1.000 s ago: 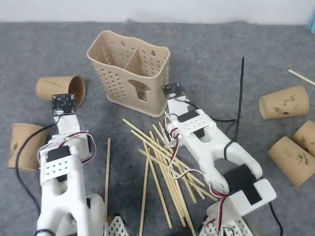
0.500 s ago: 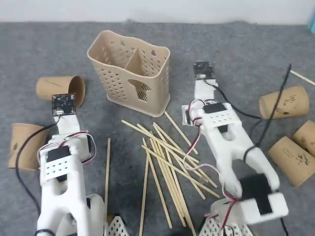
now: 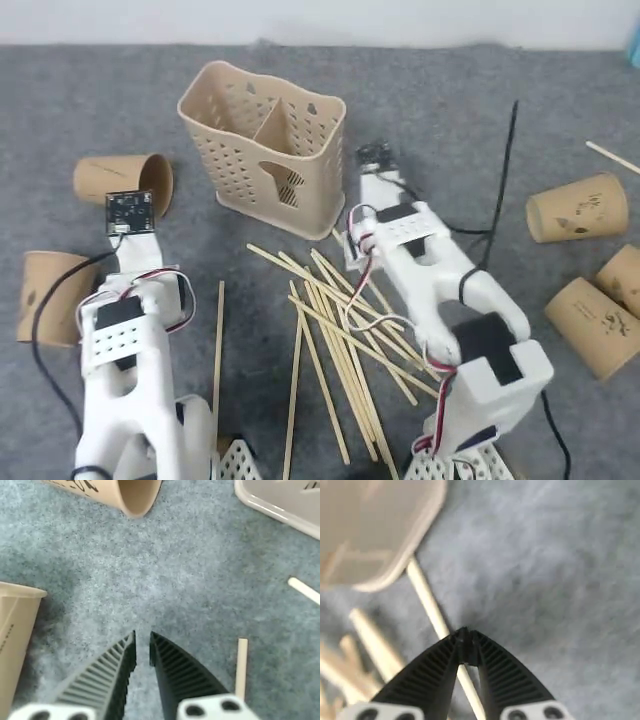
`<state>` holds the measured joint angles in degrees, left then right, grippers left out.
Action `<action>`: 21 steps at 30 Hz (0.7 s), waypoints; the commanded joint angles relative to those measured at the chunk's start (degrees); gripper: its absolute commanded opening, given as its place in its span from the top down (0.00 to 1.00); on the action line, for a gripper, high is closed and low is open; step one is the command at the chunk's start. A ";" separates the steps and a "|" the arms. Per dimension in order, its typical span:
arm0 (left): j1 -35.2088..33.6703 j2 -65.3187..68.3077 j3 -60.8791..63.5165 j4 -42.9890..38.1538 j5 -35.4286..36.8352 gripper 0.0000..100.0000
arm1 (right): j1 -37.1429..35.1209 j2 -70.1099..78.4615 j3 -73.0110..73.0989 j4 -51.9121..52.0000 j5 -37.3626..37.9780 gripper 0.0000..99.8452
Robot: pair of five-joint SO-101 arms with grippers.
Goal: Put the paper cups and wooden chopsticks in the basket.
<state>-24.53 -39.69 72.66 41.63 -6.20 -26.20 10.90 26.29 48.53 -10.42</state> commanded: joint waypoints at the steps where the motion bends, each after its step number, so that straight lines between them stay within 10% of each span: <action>1: -0.26 -1.76 -0.22 -1.32 -0.44 0.96 | -6.46 -0.92 -1.93 6.99 -0.26 0.99; 9: -0.26 -1.76 -0.22 -1.32 -0.44 0.96 | -15.52 -0.92 -2.11 13.23 7.56 0.99; 21: -0.26 -1.76 -0.22 -1.32 -0.44 0.96 | 6.64 -0.92 -19.69 23.52 2.20 0.99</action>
<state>-24.62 -39.69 72.66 41.63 -6.20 -22.59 10.99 15.91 66.11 -6.46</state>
